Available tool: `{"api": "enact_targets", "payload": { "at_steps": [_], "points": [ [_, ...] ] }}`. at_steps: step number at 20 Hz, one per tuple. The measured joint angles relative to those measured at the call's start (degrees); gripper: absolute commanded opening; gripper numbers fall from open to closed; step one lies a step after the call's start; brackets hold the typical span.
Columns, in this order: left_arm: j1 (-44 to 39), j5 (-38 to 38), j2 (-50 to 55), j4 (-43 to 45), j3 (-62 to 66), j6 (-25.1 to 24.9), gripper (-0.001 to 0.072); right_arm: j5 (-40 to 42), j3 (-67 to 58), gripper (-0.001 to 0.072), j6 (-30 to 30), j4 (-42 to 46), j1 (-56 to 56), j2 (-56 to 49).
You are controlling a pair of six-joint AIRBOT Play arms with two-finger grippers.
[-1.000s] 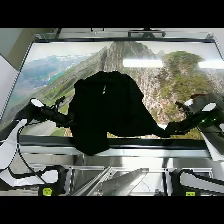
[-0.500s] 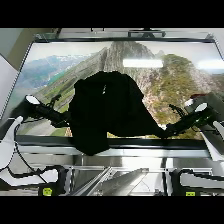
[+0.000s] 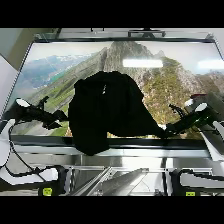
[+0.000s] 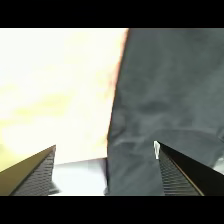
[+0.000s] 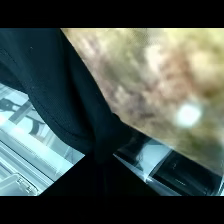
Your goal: Fold the shirts.
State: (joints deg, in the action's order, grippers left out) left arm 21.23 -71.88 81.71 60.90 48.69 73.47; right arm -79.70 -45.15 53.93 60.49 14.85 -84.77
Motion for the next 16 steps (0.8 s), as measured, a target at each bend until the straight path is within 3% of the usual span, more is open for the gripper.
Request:
{"api": "enact_targets", "payload": {
  "at_steps": [1, 3, 4, 7, 10, 13, 16],
  "points": [
    [-0.7, 1.3, -0.1, -1.3, -1.2, -0.8, 0.0665, 0.0, 0.0, 0.0018, 0.0, 0.0, 0.0, 0.0],
    [-2.7, 4.9, 0.0, -4.7, -3.1, -3.2, 0.0216, 0.0, 0.0, 0.0018, 0.3, 0.0, 0.0, 0.0],
    [-3.8, 6.2, 0.1, -6.0, -3.8, -4.4, 0.0037, -0.3, 0.0, 0.0018, 0.5, 0.0, 0.0, 0.0],
    [-7.5, 7.0, 0.2, -9.0, -4.7, -7.0, 0.0024, -2.0, -0.2, 0.0018, 1.5, -1.2, 0.0, 0.1],
    [-9.6, 2.3, -0.6, -15.9, -2.8, -9.9, 0.0021, -6.7, -2.2, 0.0018, 1.8, -8.4, 0.0, 1.2],
    [-10.1, -5.0, -5.2, -28.1, 2.8, -13.3, 0.0021, -14.3, -6.4, 0.0018, 0.9, -23.6, 0.0, 5.0],
    [-7.7, -11.9, -13.1, -47.0, 11.9, -17.1, 0.0021, -19.3, -14.0, 0.0018, 0.4, -46.0, 1.4, 12.2]
  ]
}}
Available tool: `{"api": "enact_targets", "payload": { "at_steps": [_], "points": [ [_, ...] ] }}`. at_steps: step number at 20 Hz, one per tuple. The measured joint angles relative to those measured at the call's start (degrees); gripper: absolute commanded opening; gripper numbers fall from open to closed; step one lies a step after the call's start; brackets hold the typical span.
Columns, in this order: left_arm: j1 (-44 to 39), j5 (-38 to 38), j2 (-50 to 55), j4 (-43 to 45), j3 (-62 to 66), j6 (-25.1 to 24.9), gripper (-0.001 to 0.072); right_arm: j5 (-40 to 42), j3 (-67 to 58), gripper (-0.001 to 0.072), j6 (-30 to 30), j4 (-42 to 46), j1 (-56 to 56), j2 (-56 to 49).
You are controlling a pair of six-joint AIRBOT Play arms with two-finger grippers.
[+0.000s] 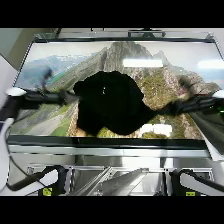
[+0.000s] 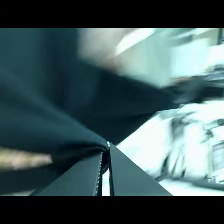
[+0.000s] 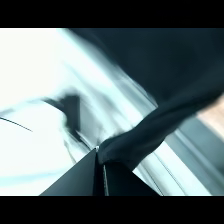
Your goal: Fold the shirts.
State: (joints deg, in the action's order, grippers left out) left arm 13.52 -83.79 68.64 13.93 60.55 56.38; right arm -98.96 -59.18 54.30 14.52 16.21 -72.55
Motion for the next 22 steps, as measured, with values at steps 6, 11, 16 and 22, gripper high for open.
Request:
{"api": "enact_targets", "payload": {
  "at_steps": [6, 11, 16, 22],
  "points": [
    [18.1, -6.0, -15.5, -47.0, 20.2, -4.4, 0.0021, 11.5, -18.1, 0.0019, -4.8, -36.7, 10.9, 17.7],
    [38.6, -2.9, -20.9, -61.4, 28.1, 1.4, 0.0022, 29.7, -24.5, 0.0018, -10.7, -40.9, 22.3, 31.9],
    [33.0, -0.2, -17.4, -51.6, 31.3, 3.1, 0.0021, 36.9, -24.8, 0.0016, -6.4, -24.7, 23.9, 36.6],
    [12.4, 5.5, -5.0, -26.5, 34.2, 1.8, 0.002, 42.2, -13.9, 0.0016, -2.9, -10.4, 10.0, 31.7]
  ]
}}
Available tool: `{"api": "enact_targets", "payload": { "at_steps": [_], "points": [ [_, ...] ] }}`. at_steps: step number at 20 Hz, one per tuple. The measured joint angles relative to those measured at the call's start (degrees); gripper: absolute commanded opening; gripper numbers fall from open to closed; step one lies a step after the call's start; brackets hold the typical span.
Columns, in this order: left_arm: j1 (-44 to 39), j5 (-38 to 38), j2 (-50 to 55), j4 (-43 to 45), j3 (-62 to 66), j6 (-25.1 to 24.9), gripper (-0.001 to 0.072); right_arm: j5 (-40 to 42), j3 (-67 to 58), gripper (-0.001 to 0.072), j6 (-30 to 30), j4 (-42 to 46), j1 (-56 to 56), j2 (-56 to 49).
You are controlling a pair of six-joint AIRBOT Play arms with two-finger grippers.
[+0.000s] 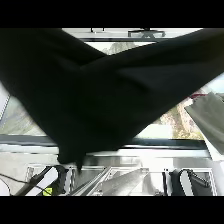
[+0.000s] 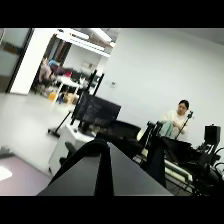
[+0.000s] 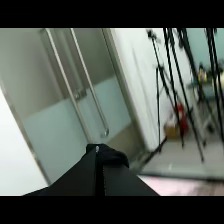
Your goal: Fold the shirts.
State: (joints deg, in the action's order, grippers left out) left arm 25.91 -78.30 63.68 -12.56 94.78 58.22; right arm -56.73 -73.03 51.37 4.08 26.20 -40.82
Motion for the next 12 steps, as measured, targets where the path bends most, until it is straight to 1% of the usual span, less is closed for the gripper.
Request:
{"api": "enact_targets", "payload": {
  "at_steps": [2, 4, 7, 10, 12],
  "points": [
    [-4.6, 0.4, 4.1, 4.9, 0.1, -0.4, 0.002, 1.4, 3.0, 0.0017, -0.1, 3.4, -5.8, -3.0],
    [-7.7, -0.7, 7.6, 7.5, 1.4, -0.8, 0.002, 2.5, 4.4, 0.0017, -0.4, 4.9, -9.0, -5.4],
    [-9.5, -3.0, 10.9, 10.3, 3.0, -0.8, 0.002, 2.5, 5.4, 0.0016, 0.8, 8.6, -9.9, -8.1],
    [-10.0, -6.1, 12.1, 14.8, 3.6, 1.2, 0.002, 0.0, 5.8, 0.0016, 3.1, 14.4, -9.8, -9.5],
    [-10.0, -8.4, 11.7, 16.6, 3.8, 2.3, 0.002, -1.0, 5.8, 0.0016, 3.7, 16.5, -9.7, -8.7]
  ]
}}
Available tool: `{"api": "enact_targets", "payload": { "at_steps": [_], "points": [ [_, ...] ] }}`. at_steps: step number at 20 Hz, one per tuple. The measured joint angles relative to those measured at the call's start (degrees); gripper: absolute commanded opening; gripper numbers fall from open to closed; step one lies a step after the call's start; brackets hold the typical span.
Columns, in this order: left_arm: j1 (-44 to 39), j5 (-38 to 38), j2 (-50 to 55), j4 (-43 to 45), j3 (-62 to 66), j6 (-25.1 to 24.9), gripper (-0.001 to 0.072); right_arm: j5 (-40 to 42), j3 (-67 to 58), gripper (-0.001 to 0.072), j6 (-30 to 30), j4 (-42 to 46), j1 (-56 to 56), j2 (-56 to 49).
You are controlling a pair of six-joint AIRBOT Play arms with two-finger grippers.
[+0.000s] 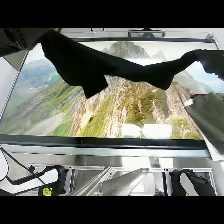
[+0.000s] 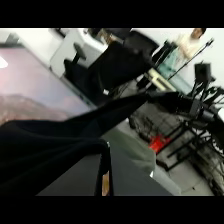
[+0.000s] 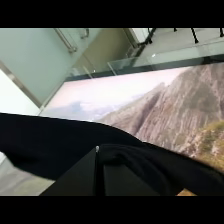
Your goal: Fold the shirts.
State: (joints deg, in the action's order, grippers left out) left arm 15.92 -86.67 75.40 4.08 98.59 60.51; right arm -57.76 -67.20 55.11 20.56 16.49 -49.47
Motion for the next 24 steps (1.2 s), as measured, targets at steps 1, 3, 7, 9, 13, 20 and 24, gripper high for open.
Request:
{"api": "enact_targets", "payload": {
  "at_steps": [1, 3, 7, 9, 13, 20, 24],
  "points": [
    [0.1, -0.9, -1.0, -0.2, 0.1, 0.2, 0.002, 0.0, 0.0, 0.0017, 0.4, 0.7, 0.0, 1.2],
    [1.0, -2.0, -4.0, -2.8, 0.2, 0.1, 0.002, 2.1, -0.5, 0.0017, 0.3, 1.5, 0.4, 5.4],
    [8.1, -2.3, -13.2, -13.6, 0.5, -1.9, 0.0021, 12.0, -2.9, 0.0017, -3.4, 2.3, 2.1, 16.7],
    [14.4, -1.8, -17.0, -17.4, 2.2, -2.1, 0.0021, 15.7, -4.0, 0.0018, -4.7, 3.2, 3.0, 20.6],
    [27.5, -1.5, -21.9, -13.6, 7.0, 0.6, 0.0021, 15.0, -5.0, 0.0016, -5.0, 5.2, 3.8, 20.1],
    [8.1, 7.1, -13.8, 16.1, -6.0, -0.7, 0.0021, 11.8, -2.5, 0.0017, -3.5, 8.9, -4.7, -2.0],
    [-2.2, 18.3, 4.0, 30.8, -10.6, -2.4, 0.0019, 20.8, -1.5, 0.0017, -3.3, 13.0, -11.2, -22.8]
  ]
}}
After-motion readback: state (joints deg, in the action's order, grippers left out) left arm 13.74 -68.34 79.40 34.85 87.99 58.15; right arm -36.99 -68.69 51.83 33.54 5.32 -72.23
